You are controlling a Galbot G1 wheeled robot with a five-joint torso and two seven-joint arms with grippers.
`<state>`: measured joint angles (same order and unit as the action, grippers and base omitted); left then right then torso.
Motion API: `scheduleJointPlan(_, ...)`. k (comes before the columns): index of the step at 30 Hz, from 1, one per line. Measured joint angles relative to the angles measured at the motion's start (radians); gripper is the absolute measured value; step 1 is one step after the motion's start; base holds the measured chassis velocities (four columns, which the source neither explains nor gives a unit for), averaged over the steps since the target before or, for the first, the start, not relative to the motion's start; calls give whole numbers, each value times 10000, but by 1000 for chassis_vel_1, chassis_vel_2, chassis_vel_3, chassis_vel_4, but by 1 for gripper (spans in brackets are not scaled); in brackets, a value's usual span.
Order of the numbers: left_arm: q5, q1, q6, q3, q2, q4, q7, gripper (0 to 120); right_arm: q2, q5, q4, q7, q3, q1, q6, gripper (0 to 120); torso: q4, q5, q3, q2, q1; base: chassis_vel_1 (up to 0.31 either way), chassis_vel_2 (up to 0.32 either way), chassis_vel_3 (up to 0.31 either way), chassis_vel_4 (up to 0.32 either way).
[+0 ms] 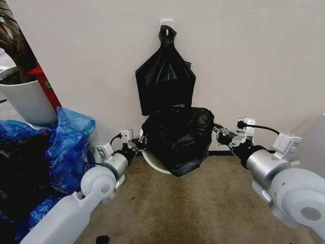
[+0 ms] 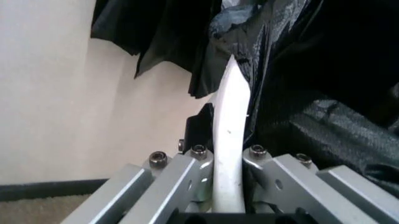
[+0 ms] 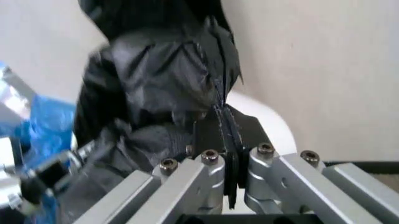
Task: Place the garbage bag over the trash bin.
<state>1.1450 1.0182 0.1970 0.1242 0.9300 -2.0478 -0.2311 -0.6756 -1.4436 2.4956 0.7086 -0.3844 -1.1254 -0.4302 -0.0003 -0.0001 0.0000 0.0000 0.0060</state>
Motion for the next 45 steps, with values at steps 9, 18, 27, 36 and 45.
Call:
scheduleJointPlan(9,318,364,-26,173,89,-93,254,1,260,142,-668,-279,-108,-161,-494,0,0,0,0,0,0,0,0,0,0)
scheduleJointPlan(18,1252,253,-79,450,157,-201,79,1,256,1181,-877,-1301,-18,-905,-623,0,-1,1,0,0,0,0,0,0,0)
scheduleJointPlan(27,1475,340,-84,657,155,-238,85,1,165,1600,-727,-1010,-16,-881,-402,3,1,0,0,0,0,0,0,0,0)
scheduleJointPlan(36,1291,214,65,420,322,-128,-571,1,275,1308,28,257,-421,-1077,-330,38,4,-4,0,0,0,0,0,0,0)
scheduleJointPlan(45,1365,-83,116,202,434,-64,-1579,1,-202,-584,40,1868,-1211,-1354,378,73,2,-1,0,0,0,0,0,0,0)
